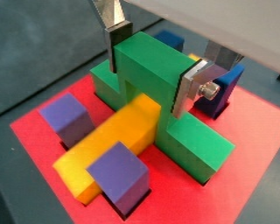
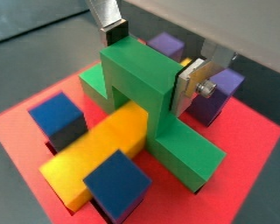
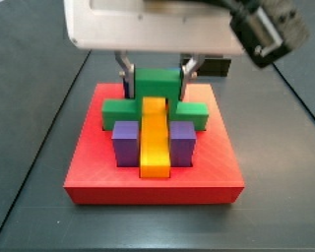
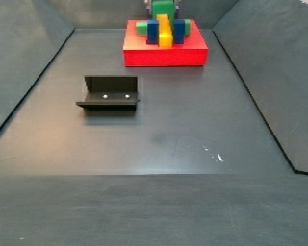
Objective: Pick up the green object. Move up. Move to above the board. Insert the green object.
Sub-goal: Insert the green object.
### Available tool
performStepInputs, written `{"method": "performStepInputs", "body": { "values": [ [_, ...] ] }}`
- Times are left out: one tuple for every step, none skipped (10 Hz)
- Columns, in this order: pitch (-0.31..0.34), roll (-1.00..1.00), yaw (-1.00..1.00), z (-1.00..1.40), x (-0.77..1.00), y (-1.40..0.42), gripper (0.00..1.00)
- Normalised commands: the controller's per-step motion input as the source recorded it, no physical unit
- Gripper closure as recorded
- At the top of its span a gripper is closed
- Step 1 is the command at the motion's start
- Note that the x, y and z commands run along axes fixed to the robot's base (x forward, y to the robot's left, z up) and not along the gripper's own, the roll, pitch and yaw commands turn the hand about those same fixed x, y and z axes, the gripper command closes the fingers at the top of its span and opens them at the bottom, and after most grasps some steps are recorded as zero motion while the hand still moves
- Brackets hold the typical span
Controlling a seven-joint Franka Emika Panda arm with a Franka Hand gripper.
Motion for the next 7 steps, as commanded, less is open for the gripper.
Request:
{"method": "performStepInputs", "body": {
  "values": [
    [-0.170, 0.00, -0.01, -0.83, -0.17, 0.00, 1.00],
    [-0.231, 0.00, 0.00, -0.83, -0.25, 0.00, 1.00],
    [-0.233, 0.01, 0.00, -0.74, -0.19, 0.00, 1.00],
    [-0.229, 0.02, 0.00, -0.68, -0.21, 0.00, 1.00],
    [-0.209, -0.03, 0.00, -0.13, -0.13, 0.00, 1.00],
    [-0.010, 0.00, 0.00, 0.00, 0.00, 0.00, 1.00],
    [0.000, 0.00, 0.00, 0.00, 0.00, 0.00, 1.00]
  ]
}}
